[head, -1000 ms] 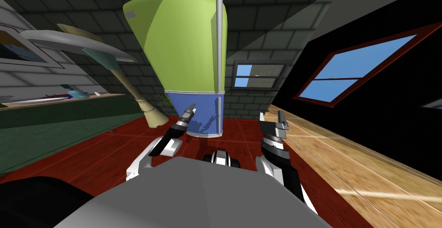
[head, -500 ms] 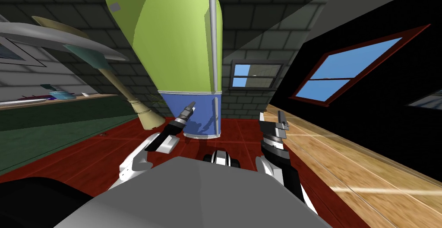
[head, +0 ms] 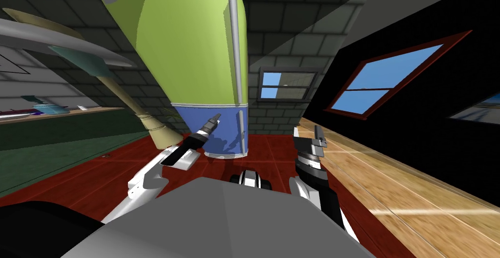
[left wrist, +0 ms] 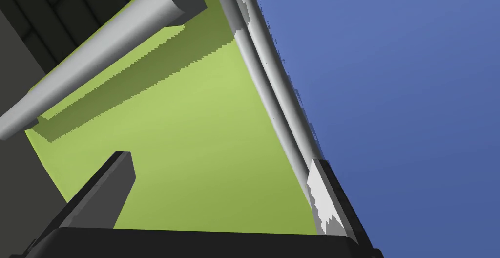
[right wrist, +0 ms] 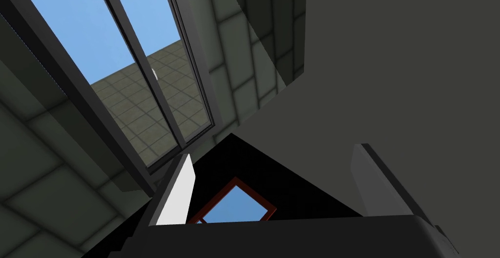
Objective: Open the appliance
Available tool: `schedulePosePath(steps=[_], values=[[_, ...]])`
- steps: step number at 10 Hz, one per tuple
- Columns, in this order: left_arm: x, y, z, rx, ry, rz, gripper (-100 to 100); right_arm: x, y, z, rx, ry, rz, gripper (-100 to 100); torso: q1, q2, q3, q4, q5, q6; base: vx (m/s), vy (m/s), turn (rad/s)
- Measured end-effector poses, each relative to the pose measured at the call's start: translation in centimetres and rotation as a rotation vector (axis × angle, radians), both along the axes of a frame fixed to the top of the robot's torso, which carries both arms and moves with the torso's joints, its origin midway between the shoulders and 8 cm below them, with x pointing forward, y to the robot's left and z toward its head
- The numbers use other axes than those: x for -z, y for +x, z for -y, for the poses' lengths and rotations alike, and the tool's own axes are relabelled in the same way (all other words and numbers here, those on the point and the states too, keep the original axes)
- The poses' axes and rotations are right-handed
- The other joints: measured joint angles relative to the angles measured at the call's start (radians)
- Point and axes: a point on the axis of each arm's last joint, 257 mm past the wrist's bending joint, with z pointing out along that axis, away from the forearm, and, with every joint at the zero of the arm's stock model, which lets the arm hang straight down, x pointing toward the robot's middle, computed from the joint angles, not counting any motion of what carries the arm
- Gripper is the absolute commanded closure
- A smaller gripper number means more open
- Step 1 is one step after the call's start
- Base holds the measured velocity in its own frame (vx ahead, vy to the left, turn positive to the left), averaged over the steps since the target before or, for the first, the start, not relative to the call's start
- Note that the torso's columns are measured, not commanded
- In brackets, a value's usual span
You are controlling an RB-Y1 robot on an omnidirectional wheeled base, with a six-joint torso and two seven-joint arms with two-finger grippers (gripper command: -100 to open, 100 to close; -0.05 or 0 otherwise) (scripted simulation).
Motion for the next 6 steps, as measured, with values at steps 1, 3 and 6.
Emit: schedulePosePath(steps=[1,3,6], values=[[-0.2,0.2,-0.2,-0.005,0.014,-0.012,-100,0.0,0.0,0.0,0.000,0.000,0.000,0,0.000,-0.001,0.000,0.000,0.000,0.000,0.074,-0.064,-0.071],[-0.5,0.6,-0.8,-0.018,0.041,-0.035,-100,0.0,0.0,0.0,0.000,0.000,0.000,0,0.000,-0.001,-0.001,0.000,0.000,0.000,0.054,-0.050,-0.032],[-1.0,1.1,-1.6,-0.041,0.077,-0.067,-100,0.0,0.0,0.0,0.000,0.000,0.000,0,-0.001,0.000,0.000,0.000,0.000,0.000,0.043,-0.048,-0.027]])
